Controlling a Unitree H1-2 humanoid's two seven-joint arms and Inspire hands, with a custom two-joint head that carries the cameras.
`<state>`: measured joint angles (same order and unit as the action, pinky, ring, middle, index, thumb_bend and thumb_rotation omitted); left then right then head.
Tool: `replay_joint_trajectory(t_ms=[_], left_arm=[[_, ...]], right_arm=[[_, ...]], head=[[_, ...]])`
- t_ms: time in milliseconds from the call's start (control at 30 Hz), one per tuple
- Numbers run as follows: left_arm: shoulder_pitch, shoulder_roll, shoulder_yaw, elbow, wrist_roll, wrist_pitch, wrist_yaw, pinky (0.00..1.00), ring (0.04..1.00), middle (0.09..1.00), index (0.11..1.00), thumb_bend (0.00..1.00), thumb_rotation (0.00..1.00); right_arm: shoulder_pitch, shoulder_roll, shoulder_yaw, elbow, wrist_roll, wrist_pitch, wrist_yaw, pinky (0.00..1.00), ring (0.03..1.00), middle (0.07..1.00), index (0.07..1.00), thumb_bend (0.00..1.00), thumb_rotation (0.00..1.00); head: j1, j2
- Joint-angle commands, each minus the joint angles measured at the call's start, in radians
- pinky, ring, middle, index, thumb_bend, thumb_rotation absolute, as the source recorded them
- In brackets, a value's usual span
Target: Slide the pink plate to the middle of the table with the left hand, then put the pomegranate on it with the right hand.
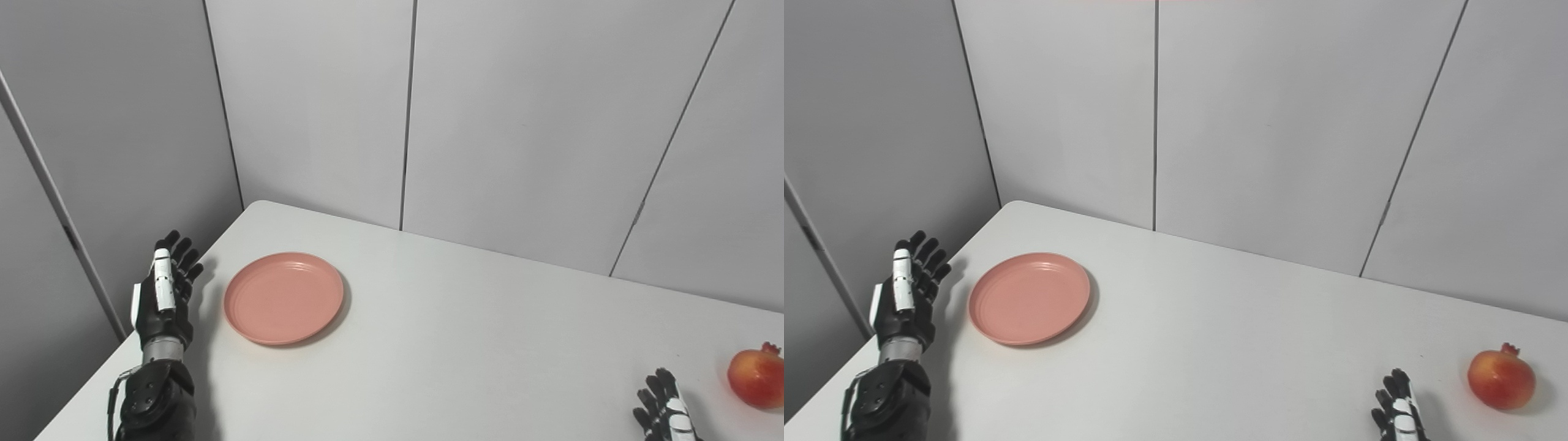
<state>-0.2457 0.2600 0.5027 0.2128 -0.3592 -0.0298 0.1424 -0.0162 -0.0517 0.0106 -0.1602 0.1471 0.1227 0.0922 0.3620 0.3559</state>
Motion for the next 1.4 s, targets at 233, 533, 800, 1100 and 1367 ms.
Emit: replay_joint_trajectory(t_ms=[233,533,800,1100,1367], left_arm=[[-0.048,0.035,-0.02,0.039,0.004,-0.051,-0.032,0.86,0.888,0.896,0.873,0.37,0.99],[-0.059,0.027,-0.05,0.071,0.01,-0.052,-0.032,0.85,0.871,0.882,0.864,0.38,0.91],[-0.077,0.026,-0.061,0.127,-0.002,-0.051,-0.048,0.87,0.877,0.875,0.856,0.36,0.96],[-0.087,0.019,-0.079,0.162,0.015,-0.071,-0.053,0.86,0.862,0.85,0.82,0.37,0.94],[-0.095,0.024,-0.083,0.195,0.009,-0.081,-0.069,0.87,0.865,0.863,0.832,0.38,0.95]], right_arm=[[-0.009,-0.004,-0.003,-0.042,0.011,-0.007,0.007,1.0,1.0,1.0,1.0,0.15,1.0],[-0.008,-0.002,-0.003,-0.046,0.009,-0.001,0.002,1.0,1.0,1.0,1.0,0.15,1.0],[-0.006,-0.002,-0.004,-0.053,0.015,0.007,0.003,1.0,1.0,1.0,1.0,0.16,1.0],[-0.006,-0.002,-0.002,-0.055,0.013,0.002,0.004,1.0,1.0,1.0,1.0,0.15,1.0],[-0.004,-0.003,-0.001,-0.055,0.011,0.001,0.005,1.0,1.0,1.0,1.0,0.15,1.0]], head=[[-0.004,0.004],[-0.004,0.005],[-0.006,0.008],[-0.01,0.012],[-0.014,0.016]])
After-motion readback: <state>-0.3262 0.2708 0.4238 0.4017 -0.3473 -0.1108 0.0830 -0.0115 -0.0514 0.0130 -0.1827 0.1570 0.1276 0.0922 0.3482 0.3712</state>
